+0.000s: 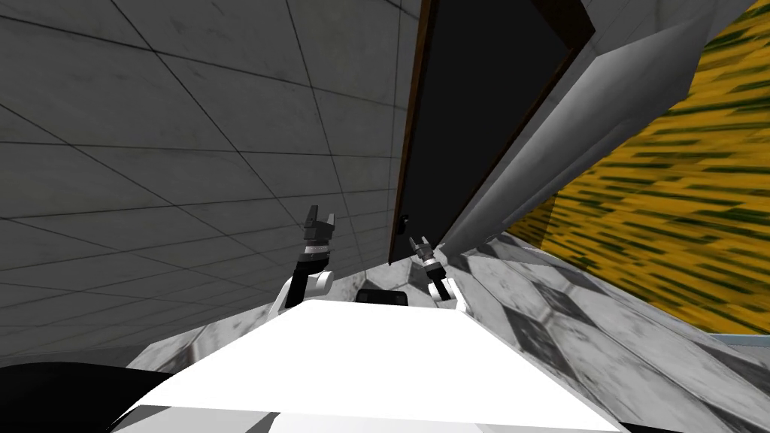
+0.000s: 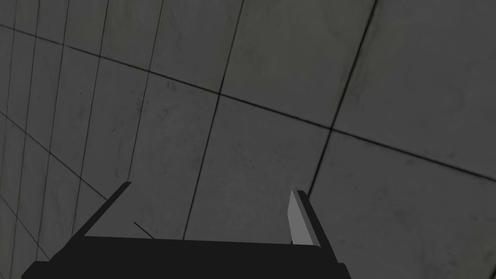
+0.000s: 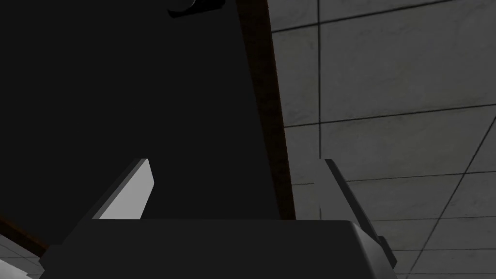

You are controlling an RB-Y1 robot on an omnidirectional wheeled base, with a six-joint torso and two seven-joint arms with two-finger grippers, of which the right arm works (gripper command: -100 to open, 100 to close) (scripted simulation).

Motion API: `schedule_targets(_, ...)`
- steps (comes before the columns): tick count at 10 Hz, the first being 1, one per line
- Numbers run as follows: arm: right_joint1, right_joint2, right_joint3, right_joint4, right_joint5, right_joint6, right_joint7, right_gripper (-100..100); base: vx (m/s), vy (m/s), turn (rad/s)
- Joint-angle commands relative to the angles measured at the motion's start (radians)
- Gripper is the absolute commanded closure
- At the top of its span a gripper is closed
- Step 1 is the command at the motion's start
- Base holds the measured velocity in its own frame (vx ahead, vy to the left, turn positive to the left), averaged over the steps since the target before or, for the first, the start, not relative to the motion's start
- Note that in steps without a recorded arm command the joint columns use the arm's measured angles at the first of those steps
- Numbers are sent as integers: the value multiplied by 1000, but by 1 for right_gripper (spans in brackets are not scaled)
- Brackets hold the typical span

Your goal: Pull the door open

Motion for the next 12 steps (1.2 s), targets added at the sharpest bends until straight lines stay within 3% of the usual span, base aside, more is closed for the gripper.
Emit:
schedule_targets(1,-9,-2,3,31,36,11,24,-100,130,-119,121)
schedule_targets(7,-40,-8,1,139,137,29,92,-100,110,-114,105)
schedule_targets(8,-35,-10,3,124,128,30,82,-100,40,-41,18)
schedule_targets(9,-50,-36,-35,163,109,8,78,-100,30,112,197)
schedule_targets(12,-69,-69,-85,214,83,-21,71,-100,57,187,113)
